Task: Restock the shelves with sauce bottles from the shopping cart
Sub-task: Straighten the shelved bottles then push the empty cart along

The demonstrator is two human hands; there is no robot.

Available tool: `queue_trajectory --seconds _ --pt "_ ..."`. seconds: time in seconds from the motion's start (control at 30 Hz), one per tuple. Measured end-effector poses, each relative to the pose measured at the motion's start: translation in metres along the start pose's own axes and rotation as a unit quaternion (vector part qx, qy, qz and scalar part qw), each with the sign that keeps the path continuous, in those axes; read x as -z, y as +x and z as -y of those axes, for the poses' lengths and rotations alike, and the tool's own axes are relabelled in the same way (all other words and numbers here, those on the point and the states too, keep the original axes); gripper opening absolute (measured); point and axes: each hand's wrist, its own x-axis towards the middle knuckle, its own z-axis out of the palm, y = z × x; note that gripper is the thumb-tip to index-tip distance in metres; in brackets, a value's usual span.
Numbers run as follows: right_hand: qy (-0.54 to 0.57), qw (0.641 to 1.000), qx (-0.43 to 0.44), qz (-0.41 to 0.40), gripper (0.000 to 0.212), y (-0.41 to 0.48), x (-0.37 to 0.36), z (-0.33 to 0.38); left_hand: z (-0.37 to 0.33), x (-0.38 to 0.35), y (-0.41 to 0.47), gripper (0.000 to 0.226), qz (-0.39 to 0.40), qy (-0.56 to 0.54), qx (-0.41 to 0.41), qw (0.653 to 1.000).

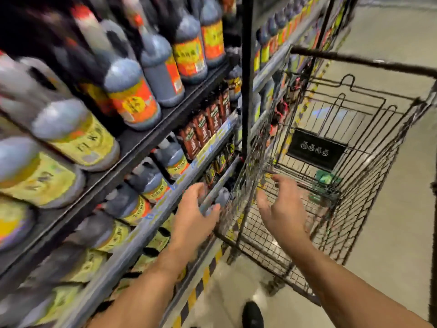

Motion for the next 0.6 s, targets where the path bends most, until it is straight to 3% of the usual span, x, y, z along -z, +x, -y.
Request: queue_trajectory --seconds 0.17,0.43,0.6 --pt "0.093 0.986 0.135 -0.002 0.041 0.003 0.001 0.109 -0.011 0.086 -0.031 0.054 -0.107 -0.016 -0.033 0.994" --pt "0.227 0.918 0.325 0.006 0.040 -0.057 0.001 0.280 0.003 0.231 -0.119 0.044 -0.271 -0.070 -0.053 0.959" --pt "0.270 0.879 0.392 0.023 0.037 -0.120 -0.007 0.361 0.042 0.303 -0.185 0.039 -0.369 -0.070 -0.035 0.926"
